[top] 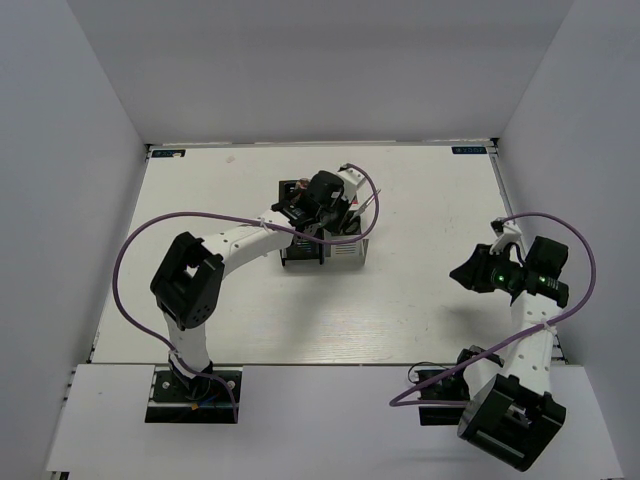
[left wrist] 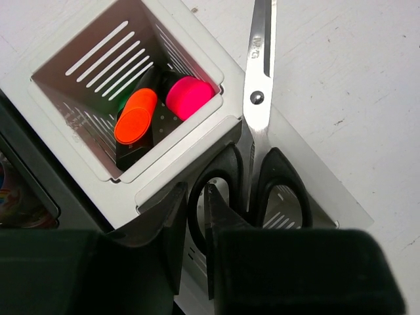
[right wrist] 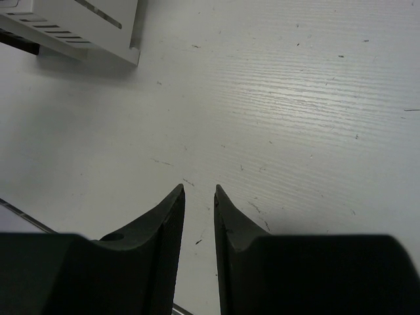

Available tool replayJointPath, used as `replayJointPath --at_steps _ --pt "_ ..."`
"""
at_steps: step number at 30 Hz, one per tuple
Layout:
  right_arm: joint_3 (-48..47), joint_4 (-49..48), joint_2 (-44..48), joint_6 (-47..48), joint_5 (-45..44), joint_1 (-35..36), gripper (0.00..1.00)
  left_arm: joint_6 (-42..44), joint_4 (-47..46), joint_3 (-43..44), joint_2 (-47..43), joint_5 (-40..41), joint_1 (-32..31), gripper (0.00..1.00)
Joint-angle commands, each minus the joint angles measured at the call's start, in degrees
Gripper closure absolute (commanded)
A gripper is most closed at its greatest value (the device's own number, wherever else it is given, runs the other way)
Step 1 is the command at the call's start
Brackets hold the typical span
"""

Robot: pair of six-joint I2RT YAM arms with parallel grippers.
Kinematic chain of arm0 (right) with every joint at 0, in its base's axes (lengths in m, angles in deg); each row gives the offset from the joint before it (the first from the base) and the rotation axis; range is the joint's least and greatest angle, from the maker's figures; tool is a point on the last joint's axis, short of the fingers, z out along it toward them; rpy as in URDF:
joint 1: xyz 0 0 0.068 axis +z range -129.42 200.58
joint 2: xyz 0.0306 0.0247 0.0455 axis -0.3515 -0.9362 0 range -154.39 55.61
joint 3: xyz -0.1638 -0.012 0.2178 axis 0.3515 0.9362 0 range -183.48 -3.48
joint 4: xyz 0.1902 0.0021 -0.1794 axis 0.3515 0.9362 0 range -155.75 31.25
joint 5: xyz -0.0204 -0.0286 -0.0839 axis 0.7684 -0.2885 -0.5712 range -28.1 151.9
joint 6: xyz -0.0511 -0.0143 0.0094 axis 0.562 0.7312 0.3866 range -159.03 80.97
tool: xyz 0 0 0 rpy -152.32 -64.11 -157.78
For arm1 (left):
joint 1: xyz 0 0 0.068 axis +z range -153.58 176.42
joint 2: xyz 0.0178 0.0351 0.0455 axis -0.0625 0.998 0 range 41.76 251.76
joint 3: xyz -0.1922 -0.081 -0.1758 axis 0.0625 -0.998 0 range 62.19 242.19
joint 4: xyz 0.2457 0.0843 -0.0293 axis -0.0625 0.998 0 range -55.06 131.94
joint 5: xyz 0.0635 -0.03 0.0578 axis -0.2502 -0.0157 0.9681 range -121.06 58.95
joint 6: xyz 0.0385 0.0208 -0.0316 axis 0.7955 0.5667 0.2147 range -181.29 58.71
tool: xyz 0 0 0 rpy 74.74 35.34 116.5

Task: Sort the stationery into containers
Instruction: Place the stationery into the container

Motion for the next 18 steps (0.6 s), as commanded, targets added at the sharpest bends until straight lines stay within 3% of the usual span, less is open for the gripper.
replayJointPath --at_steps 1,6,10,18 --pt "0.38 0.72 -0.02 0.61 1.85 -0.7 0.72 -0.5 -0.49 -0.38 -1.34 0.04 -0.2 0.74" --pt "0.38 0.72 -0.02 0.61 2.55 -1.23 0.72 -0.32 -0.32 -0.47 -1.43 -0.05 -0.28 0.9" --pt "0.38 0.9 -0.19 0.61 2.9 -1.93 0.72 -0.24 0.3 -0.2 -1.43 -0.14 -0.2 0.97" --pt "0.38 1.16 -0.72 0.87 4.22 -2.72 0.7 0.12 0.74 0.24 -1.95 -0.75 -0.2 1.0"
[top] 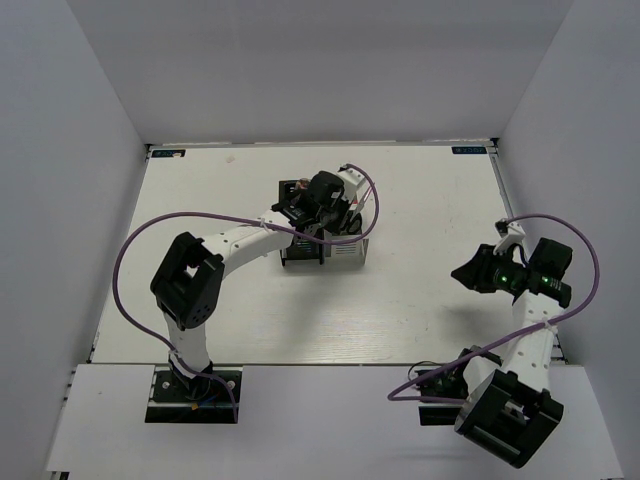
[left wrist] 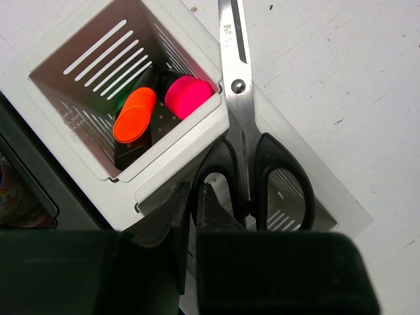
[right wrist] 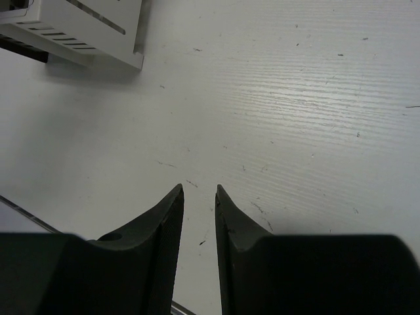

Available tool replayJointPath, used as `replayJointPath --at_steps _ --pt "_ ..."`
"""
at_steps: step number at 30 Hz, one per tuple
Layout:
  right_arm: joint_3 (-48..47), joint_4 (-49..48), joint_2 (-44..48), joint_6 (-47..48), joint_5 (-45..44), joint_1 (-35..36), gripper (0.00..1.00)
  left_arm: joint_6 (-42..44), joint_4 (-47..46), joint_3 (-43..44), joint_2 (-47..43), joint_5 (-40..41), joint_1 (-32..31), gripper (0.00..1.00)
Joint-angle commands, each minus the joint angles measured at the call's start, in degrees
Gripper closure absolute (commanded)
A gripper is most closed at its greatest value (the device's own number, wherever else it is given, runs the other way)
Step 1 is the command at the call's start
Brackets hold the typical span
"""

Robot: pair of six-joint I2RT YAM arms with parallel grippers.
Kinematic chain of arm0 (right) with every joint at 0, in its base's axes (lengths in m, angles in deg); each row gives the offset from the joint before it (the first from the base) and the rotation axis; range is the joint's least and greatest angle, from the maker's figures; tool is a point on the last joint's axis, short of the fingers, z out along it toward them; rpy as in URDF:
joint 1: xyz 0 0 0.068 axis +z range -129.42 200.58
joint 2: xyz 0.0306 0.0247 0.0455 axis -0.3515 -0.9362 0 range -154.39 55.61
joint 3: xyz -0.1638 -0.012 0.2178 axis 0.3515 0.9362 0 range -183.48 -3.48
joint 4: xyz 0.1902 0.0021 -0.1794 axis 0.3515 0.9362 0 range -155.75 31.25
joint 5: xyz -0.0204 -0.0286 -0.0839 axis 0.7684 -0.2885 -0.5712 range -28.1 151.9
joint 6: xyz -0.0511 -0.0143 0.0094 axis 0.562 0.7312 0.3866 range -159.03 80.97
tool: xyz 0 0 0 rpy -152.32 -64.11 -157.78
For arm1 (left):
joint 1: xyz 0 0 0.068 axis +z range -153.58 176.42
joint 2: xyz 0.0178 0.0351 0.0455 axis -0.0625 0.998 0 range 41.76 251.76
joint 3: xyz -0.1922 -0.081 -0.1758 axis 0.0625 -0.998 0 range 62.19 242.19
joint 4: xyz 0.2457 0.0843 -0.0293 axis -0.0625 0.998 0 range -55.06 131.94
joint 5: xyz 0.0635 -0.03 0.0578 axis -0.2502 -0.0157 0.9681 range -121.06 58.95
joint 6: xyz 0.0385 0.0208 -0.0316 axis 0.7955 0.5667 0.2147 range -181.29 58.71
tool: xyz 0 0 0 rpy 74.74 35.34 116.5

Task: Sort the stationery into containers
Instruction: Place the stationery into the container

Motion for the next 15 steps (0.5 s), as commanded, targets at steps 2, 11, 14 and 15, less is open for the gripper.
replayJointPath --at_steps 2,11,14,15 --pt "0.29 0.97 -0.35 0.91 2.25 -0.69 0.7 0.22 0.87 0.35 -2.13 -0.93 -0.24 1.0" --pt "0.47 1.23 -0.52 1.53 3.57 -1.48 0.7 0.57 0.34 -1.41 -3.45 -1.11 -0.24 1.0" --pt "0.47 1.49 -0.7 1.88 3.83 -1.83 0.7 0.75 -0.1 -1.24 -4.33 -1.02 -0.24 1.0" --pt "0.47 1.58 -0.7 1.97 4.01 -1.74 0.7 0.84 -0.1 -1.24 -4.5 -1.02 -0.24 1.0"
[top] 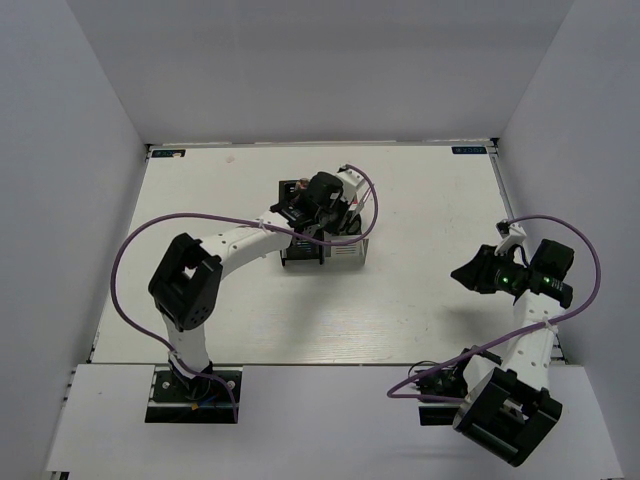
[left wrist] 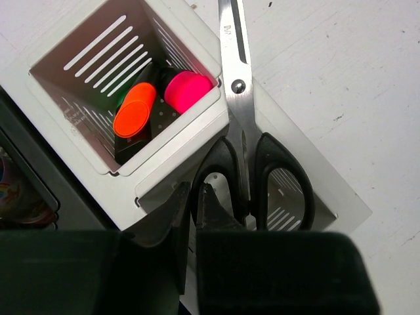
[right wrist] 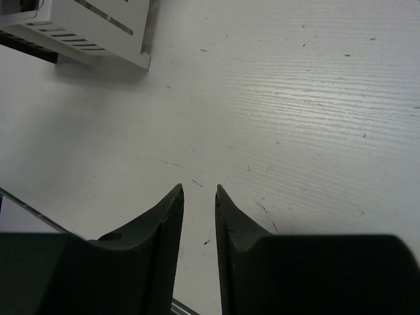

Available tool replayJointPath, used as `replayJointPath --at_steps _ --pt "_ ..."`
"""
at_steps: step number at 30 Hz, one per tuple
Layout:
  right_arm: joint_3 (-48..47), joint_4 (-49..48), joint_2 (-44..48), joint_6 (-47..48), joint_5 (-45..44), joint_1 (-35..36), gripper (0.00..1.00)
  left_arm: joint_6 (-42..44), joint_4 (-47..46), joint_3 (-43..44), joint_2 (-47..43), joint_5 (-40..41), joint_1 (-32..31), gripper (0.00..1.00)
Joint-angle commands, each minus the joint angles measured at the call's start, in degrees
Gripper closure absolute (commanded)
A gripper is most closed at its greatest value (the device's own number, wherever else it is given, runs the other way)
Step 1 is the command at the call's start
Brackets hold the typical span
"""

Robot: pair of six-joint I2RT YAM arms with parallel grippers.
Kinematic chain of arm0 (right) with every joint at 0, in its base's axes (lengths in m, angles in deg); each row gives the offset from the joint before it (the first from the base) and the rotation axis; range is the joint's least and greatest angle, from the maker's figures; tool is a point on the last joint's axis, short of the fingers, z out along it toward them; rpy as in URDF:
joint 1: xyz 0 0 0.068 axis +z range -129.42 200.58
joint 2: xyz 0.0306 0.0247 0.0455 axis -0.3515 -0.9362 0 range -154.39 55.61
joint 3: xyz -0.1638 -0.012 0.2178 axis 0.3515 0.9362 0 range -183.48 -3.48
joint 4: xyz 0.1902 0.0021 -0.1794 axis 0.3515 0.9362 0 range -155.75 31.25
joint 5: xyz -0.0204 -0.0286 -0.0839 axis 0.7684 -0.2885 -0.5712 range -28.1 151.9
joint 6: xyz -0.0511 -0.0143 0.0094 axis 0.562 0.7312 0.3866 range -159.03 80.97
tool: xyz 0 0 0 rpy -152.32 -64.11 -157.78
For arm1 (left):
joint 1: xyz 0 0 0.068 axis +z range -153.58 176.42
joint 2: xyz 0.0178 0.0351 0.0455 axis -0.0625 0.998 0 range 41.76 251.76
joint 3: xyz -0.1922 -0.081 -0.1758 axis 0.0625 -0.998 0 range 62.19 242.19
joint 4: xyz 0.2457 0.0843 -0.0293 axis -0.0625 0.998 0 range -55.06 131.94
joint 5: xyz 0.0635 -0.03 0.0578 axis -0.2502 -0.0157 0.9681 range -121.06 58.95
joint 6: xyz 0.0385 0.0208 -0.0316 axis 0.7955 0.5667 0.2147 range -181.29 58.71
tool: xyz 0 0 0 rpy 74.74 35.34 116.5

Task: Sort the stationery into containers
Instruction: Place the stationery into the container

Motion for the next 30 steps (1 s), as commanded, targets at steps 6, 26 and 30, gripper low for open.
replayJointPath --at_steps 6,26,30 --pt "0.47 0.67 -0.11 1.6 2.39 -0.96 0.7 0.62 -0.49 1.13 -6.18 -1.87 -0.06 1.0" --pt "0.73 1.89 -0.37 2.57 3.71 -2.01 0.69 12.56 11.37 3.42 -15.23 2.06 0.38 1.0" --pt "0.73 1.98 -0.63 2.74 4.15 -2.19 0.69 23.98 12.43 1.58 -19.09 11.29 -2.52 1.0"
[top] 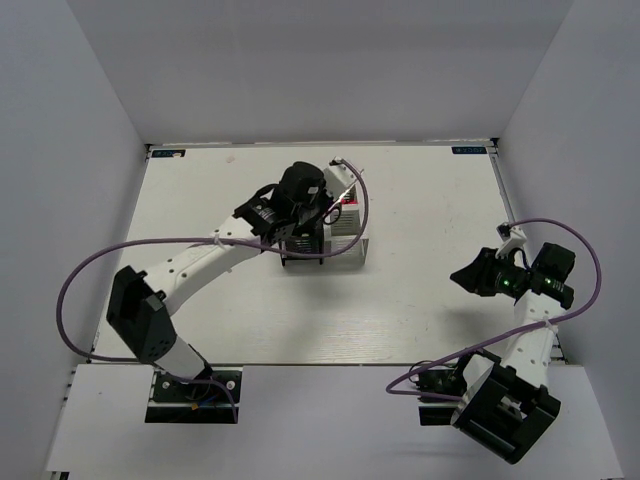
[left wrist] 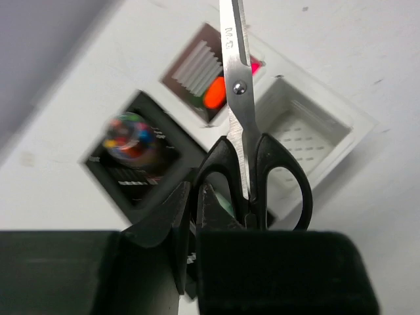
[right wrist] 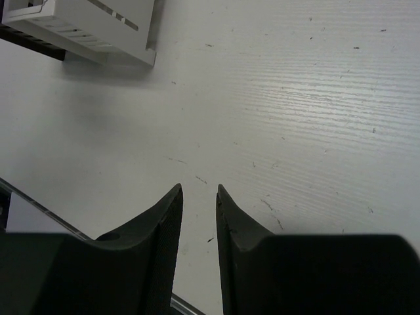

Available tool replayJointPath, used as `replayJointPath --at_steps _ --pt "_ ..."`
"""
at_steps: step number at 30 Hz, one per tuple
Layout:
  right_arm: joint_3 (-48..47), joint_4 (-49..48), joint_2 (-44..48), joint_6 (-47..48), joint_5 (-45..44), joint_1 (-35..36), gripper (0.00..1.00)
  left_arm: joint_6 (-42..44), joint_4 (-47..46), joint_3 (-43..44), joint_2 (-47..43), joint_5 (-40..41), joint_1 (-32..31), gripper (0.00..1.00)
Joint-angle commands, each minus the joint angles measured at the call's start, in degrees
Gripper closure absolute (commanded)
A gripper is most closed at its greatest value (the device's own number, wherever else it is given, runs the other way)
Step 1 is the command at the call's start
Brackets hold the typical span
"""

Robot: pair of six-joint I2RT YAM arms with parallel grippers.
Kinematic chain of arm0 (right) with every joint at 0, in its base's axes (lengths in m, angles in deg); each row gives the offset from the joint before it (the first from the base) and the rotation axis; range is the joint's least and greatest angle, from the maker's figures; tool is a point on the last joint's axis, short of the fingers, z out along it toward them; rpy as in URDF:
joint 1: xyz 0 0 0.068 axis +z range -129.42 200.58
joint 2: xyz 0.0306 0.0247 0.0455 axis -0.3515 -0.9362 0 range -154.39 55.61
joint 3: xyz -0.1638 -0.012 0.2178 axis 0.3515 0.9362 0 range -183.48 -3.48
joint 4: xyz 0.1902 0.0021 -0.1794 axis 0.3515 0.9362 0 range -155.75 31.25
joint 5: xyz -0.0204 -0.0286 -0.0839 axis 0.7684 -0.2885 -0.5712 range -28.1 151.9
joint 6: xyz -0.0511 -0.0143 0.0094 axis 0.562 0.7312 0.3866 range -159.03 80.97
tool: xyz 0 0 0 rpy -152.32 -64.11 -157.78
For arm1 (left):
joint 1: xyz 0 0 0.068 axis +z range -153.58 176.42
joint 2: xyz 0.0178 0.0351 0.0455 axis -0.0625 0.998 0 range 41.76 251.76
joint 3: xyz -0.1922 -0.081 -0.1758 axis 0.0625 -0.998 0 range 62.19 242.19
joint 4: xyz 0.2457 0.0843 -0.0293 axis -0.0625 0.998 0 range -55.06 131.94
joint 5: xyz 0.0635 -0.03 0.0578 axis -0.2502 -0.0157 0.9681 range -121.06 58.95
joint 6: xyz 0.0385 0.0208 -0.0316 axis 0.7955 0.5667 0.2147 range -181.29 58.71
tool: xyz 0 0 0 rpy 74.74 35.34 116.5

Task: Sort the stationery into containers
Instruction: Place the stationery into the container

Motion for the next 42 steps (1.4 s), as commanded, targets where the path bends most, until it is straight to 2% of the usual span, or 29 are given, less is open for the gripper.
replayJointPath --at_steps 1,2,4,7,9,11,12,15,20,22,23,25,30,42 --pt "-0.19 1.0 -0.26 0.67 1.95 -0.31 0.69 16.53 0.93 0.03 -6.02 10.7 -2.68 1.0" --pt "-0.1 1.0 -0.18 0.66 1.95 -0.4 0.69 19.13 0.49 -0.07 -6.12 13.44 -4.51 1.0" --pt "-0.01 1.09 -0.09 0.58 1.95 -0.4 0.69 32.37 0.05 -0.33 -6.56 16.26 -5.58 1.0" --pt "-0.1 1.09 -0.26 0.49 1.95 -0.48 0.69 43.04 -3.1 -1.03 -5.69 22.75 -9.61 1.0" --pt "-0.19 1.35 0.0 0.58 1.77 -0.48 0.69 54.35 -4.52 -1.82 -4.81 24.44 -11.2 1.0" --pt "-0.1 1.61 0.09 0.75 1.6 -0.57 0.69 58.42 -6.2 -1.39 -3.32 27.35 -12.35 1.0" --pt "-0.01 1.44 0.09 0.75 1.59 -0.57 0.69 64.79 -5.76 -1.04 -3.22 27.7 -12.61 1.0" --pt "-0.01 1.61 -0.17 0.75 1.68 -0.84 0.68 72.9 -9.09 -1.74 -2.69 29.02 -13.49 1.0" --pt "-0.1 1.62 -0.35 0.84 1.94 -1.27 0.68 81.37 -5.33 0.18 -2.17 29.46 -13.93 1.0" --pt "-0.01 1.44 -0.44 1.02 2.12 -1.36 0.68 81.65 -2.78 2.2 -1.82 29.37 -13.93 1.0" --pt "0.07 1.7 -0.44 0.93 2.03 -1.45 0.68 81.47 2.98 3.78 -1.9 29.46 -14.02 1.0" --pt "-0.01 1.53 -0.53 0.93 2.21 -1.45 0.68 80.51 5.4 5.63 -0.85 28.23 -13.84 1.0" --pt "0.08 1.79 -0.53 1.19 2.74 -1.89 0.68 77.43 21.55 14.6 3.71 27.97 -14.2 1.0" --pt "0.16 1.88 -1.4 1.46 3.44 -2.59 0.68 74.44 27.64 13.03 6.27 25.6 -13.76 1.0"
